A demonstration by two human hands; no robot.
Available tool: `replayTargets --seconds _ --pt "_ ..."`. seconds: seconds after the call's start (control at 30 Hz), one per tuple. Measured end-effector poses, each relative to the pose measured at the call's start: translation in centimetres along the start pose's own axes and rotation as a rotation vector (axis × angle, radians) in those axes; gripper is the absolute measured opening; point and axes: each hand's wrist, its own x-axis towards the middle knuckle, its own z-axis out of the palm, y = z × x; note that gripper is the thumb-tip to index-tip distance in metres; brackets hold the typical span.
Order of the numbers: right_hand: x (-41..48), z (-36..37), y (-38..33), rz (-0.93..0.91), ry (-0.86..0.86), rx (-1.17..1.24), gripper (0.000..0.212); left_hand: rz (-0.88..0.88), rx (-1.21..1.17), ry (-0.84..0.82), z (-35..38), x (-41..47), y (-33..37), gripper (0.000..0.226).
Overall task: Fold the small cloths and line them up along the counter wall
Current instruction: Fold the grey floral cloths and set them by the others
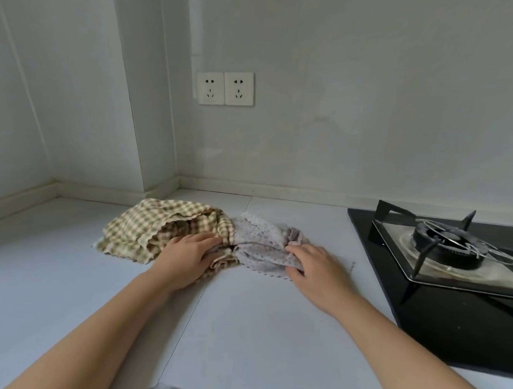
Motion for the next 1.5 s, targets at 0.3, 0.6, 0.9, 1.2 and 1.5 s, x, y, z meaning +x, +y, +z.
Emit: replayTargets --seconds 0.3,0.6,0.9,1.2,1.5 --pt "-0.2 -0.9 -0.7 0.066 0.079 0.134 0.037 -0.39 -0.043 0.468 -1.1 -0.4 0.3 0.013" --pt "0.2 -0.2 -0.3 0.114 0.178 0.303 0.032 -0.186 -1.156 0.421 -8.0 2.4 6.7 0.009" --pt "0.0 -0.7 0.3 -0.187 0.131 0.187 0.078 -0.108 -0.225 0.301 -2.3 1.7 3.1 0.028" --pt "0.8 -0.7 0.3 -0.096 0.001 0.0 0.035 -0.421 -0.088 -0.07 0.2 2.0 -2.6 0.046" --pt "0.6 -0.8 0.5 0.251 0.103 -0.203 0.03 -0.589 0.059 0.195 0.8 3.4 -0.6 0.032"
